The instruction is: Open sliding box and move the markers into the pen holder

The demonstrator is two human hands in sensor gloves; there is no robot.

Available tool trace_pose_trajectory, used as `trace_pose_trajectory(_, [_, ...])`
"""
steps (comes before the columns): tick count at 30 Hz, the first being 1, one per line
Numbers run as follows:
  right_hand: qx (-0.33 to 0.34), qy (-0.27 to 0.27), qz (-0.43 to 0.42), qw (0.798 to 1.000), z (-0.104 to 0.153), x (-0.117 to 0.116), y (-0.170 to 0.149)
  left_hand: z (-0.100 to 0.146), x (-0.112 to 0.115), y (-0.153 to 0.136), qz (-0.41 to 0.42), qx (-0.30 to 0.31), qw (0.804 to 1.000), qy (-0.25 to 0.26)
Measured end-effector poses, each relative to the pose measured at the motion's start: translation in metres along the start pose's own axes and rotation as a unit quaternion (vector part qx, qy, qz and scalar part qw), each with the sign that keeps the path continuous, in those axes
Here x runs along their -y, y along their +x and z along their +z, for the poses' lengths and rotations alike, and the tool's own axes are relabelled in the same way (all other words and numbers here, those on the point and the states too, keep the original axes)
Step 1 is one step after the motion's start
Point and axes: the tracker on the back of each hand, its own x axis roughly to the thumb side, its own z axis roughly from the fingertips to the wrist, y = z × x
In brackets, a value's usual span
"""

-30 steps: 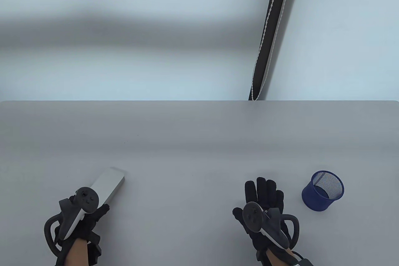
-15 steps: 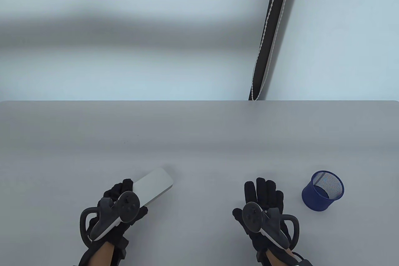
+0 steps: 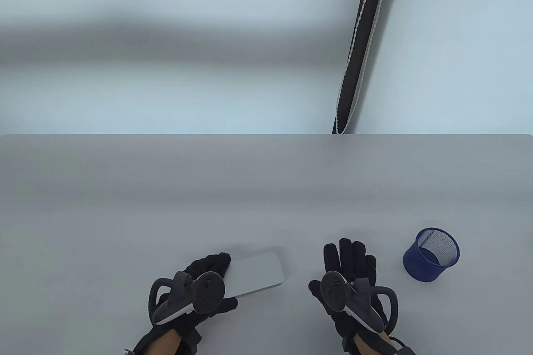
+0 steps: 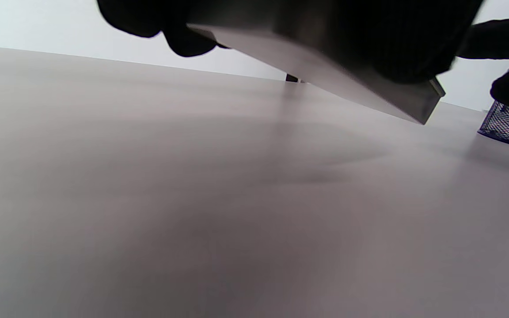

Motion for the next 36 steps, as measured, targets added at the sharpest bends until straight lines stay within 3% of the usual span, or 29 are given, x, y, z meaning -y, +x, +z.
trace_pose_trajectory(12, [0.018,0.008,-0.003,1.000,0.001,-0.004,0.005,-0.009,0.028,0.012,-0.015,0.029,0.997,-0.064])
trace_pose_trajectory(17, [0.038,0.016,-0.012,0.999,0.001,-0.006,0.010,-0.009,0.033,0.016,-0.038,0.027,0.997,-0.068])
trace_pose_trajectory(23, [0.101,0.030,-0.045,0.993,0.003,-0.011,0.022,-0.010,0.034,0.019,-0.048,0.024,0.996,-0.073])
trace_pose_trajectory(29, [0.150,0.076,-0.038,0.985,0.005,-0.020,0.038,-0.011,0.035,0.021,-0.058,0.025,0.995,-0.076])
trace_pose_trajectory(33, [0.185,0.154,-0.050,0.969,0.003,-0.029,0.045,-0.012,0.037,0.024,-0.073,0.023,0.994,-0.079])
trace_pose_trajectory(36, [0.196,0.177,-0.050,0.963,0.003,-0.034,0.048,-0.012,0.038,0.025,-0.081,0.026,0.993,-0.081])
